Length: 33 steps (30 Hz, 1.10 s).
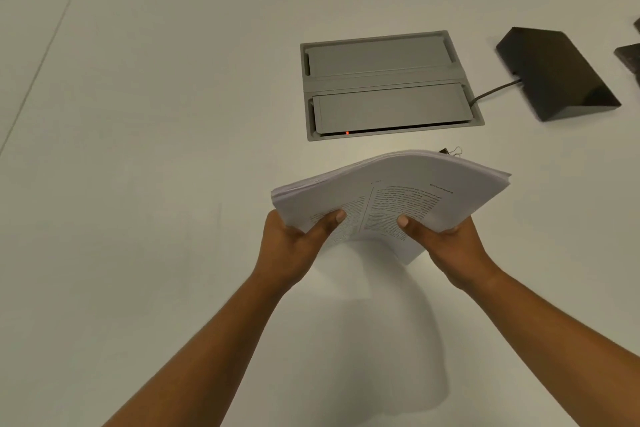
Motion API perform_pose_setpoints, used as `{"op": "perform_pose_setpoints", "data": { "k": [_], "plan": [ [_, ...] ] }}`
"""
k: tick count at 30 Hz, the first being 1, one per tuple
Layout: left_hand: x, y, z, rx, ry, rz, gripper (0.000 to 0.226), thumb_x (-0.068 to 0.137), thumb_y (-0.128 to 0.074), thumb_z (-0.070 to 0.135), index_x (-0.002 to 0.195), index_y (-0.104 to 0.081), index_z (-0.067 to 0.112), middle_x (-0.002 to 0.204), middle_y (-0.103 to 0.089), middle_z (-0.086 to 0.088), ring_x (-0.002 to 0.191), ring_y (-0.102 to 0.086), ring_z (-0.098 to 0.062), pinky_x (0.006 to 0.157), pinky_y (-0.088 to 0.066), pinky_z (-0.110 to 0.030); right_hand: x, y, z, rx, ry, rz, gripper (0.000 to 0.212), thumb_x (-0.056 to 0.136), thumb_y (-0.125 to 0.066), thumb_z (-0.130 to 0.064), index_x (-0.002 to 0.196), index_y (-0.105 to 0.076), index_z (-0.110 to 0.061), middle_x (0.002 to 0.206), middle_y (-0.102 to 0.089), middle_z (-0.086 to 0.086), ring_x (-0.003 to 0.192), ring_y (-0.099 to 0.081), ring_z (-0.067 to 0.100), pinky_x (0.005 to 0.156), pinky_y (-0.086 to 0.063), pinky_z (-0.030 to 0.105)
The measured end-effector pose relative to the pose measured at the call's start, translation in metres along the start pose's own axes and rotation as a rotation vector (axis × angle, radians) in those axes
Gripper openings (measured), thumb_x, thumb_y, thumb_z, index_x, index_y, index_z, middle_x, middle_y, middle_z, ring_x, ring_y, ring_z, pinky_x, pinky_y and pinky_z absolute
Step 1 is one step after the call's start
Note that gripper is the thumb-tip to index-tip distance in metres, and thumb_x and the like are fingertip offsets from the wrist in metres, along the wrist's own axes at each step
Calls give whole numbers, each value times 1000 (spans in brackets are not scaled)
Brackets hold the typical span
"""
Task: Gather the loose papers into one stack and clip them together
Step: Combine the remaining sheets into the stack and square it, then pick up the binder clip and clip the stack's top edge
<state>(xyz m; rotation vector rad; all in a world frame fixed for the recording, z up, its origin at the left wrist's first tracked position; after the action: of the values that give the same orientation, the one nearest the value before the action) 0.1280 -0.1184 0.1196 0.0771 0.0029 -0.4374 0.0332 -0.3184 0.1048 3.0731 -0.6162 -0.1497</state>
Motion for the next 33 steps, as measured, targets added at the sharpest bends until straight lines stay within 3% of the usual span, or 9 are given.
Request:
{"op": "perform_pose_setpoints", "data": {
  "k": [4,8,10,13,16,20,27,29,33],
  "plan": [
    [10,-5,-9,-8,48,-2,54,82,-75,17,100,-62,66,100,-71,31,100,-69,-3,77,-58,-23,8,0,15,-22,-74,14,45,76,-72,-21,111,-59,-46,106,-70,-23,104,-65,4,82,-58,28],
    [23,-2,-19,3,109,-10,42,83,-76,18,99,-69,56,106,-74,20,99,-71,-10,81,-60,-32,21,10,19,-68,-127,1,35,85,-69,-16,103,-66,-46,106,-73,-14,103,-68,8,82,-57,25],
    [28,0,-24,-17,196,-42,30,81,-76,22,100,-73,45,107,-76,12,97,-73,-13,81,-61,-37,25,17,20,-119,-194,-44,30,82,-70,-22,104,-65,-41,105,-72,-19,101,-67,3,80,-57,20],
    [36,1,-34,-43,322,-83,20,83,-74,25,102,-73,27,102,-78,5,92,-75,-17,81,-61,-46,25,23,31,-79,-311,-121,33,78,-71,-21,110,-68,-29,106,-76,-12,100,-71,11,83,-58,31],
    [44,2,-45,-208,364,-22,27,88,-67,27,108,-69,9,106,-76,-12,96,-73,-34,84,-58,-56,20,23,48,36,-434,-177,36,84,-66,-5,118,-66,-15,113,-75,4,104,-71,25,86,-58,43],
    [58,1,-63,-338,409,35,23,94,-61,16,116,-68,12,110,-74,-16,99,-72,-39,84,-57,-55,24,24,65,120,-545,-240,39,87,-63,0,125,-62,-9,120,-71,10,109,-69,28,89,-56,45],
    [65,-2,-90,-366,439,83,21,95,-59,11,112,-71,17,103,-76,-13,90,-74,-34,76,-61,-49,47,36,74,-138,-593,-332,37,82,-75,-18,118,-68,-17,111,-75,-1,102,-72,17,89,-56,35],
    [64,1,-97,-352,453,109,20,95,-59,11,108,-73,17,100,-77,-13,87,-74,-33,74,-62,-47,60,47,75,-319,-548,-177,30,79,-78,-22,107,-71,-18,97,-78,0,91,-73,15,82,-56,29],
    [65,3,-115,-348,461,142,21,95,-59,9,108,-74,15,95,-76,-13,82,-74,-32,74,-62,-49,100,87,62,-667,-274,348,7,79,-75,-16,77,-68,-17,73,-71,2,65,-63,15,63,-44,12]
  ]
}}
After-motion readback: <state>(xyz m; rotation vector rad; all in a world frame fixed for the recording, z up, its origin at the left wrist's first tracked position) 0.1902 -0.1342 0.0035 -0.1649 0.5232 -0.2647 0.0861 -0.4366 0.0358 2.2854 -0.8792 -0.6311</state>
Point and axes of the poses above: each hand's wrist, its own x-axis towards the middle knuckle, its own y-axis out of the back of the hand, z = x × y, the point moved 2 cm from there along x, towards the middle knuckle
